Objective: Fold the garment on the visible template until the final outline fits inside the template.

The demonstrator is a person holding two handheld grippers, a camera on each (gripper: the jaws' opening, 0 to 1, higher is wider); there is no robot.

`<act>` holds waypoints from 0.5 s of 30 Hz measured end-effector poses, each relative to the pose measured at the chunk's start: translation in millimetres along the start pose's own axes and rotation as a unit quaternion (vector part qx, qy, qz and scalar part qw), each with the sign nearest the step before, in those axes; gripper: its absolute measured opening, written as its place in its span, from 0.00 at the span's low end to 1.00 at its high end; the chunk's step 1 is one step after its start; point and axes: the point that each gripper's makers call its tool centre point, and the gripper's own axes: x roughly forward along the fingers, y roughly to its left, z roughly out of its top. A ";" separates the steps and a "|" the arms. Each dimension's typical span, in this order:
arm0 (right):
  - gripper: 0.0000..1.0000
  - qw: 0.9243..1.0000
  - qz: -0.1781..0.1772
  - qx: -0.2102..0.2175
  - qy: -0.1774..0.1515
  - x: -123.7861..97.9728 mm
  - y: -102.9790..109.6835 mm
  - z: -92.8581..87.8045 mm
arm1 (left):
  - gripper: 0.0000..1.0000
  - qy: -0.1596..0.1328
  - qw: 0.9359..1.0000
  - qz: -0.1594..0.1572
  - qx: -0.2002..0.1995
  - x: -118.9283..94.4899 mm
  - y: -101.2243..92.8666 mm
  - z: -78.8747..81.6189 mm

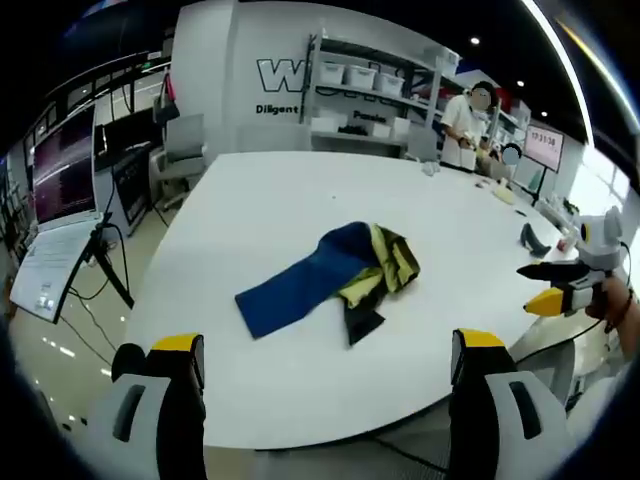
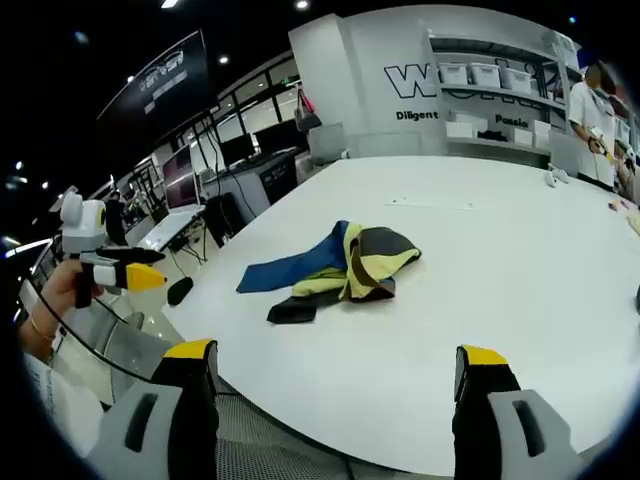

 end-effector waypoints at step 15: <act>0.98 1.000 -0.001 -0.001 0.004 -0.9 0.2 -2.0 | 0.99 0.012 1.000 0.000 0.005 1.4 1.5 -3.9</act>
